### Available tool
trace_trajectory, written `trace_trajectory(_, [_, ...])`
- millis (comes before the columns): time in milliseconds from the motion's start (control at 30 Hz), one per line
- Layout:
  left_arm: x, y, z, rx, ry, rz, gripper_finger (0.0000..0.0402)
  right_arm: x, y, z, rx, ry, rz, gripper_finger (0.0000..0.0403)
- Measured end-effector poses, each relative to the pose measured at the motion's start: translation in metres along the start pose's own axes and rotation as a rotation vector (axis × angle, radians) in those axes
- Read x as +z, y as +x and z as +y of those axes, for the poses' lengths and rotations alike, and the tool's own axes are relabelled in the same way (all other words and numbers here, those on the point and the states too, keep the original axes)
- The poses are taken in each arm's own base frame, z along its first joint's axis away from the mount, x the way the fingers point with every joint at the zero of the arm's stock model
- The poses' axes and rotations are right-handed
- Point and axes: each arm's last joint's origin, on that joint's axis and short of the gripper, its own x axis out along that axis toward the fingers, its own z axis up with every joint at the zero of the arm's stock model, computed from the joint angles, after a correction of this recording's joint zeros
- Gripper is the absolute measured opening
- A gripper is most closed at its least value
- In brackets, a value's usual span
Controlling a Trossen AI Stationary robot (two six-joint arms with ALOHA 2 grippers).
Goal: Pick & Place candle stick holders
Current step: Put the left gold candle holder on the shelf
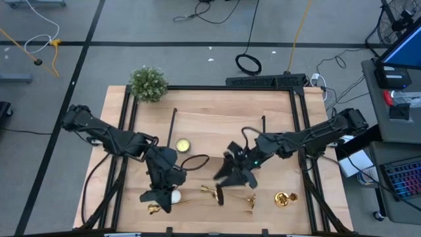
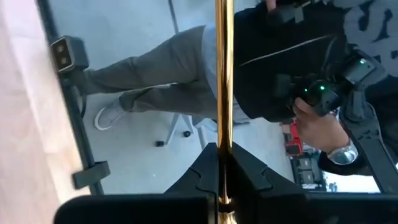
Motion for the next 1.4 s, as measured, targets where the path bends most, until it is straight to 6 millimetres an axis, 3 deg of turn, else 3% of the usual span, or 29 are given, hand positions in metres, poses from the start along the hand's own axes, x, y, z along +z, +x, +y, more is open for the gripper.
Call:
trace_trajectory(167, [-0.002, 0.005, -0.004, 0.011, 0.026, -0.015, 0.0014, 0.014, -0.002, -0.002, -0.032, -0.041, -0.167, 0.0219])
trace_trajectory(633, [0.012, 0.009, -0.022, 0.042, 0.228, -0.299, 0.0014, 0.025, -0.005, 0.001, -0.081, -0.097, -0.345, 0.0219])
trace_trajectory(800, [0.018, -0.007, -0.040, 0.054, 0.366, -0.491, 0.0014, 0.019, -0.002, -0.006, -0.125, -0.128, -0.324, 0.0219])
trace_trajectory(1000, [0.020, -0.029, -0.061, 0.043, 0.415, -0.721, 0.0014, 0.022, -0.004, -0.001, -0.118, -0.132, -0.348, 0.0219])
trace_trajectory(1233, [0.025, -0.053, -0.081, -0.053, 0.247, -1.053, 0.0014, 0.020, -0.003, 0.002, -0.151, -0.193, -0.371, 0.0219])
trace_trajectory(1400, [0.027, -0.059, -0.084, -0.227, 0.013, -1.090, 0.0014, 0.013, -0.001, 0.006, -0.205, -0.314, -0.379, 0.0219])
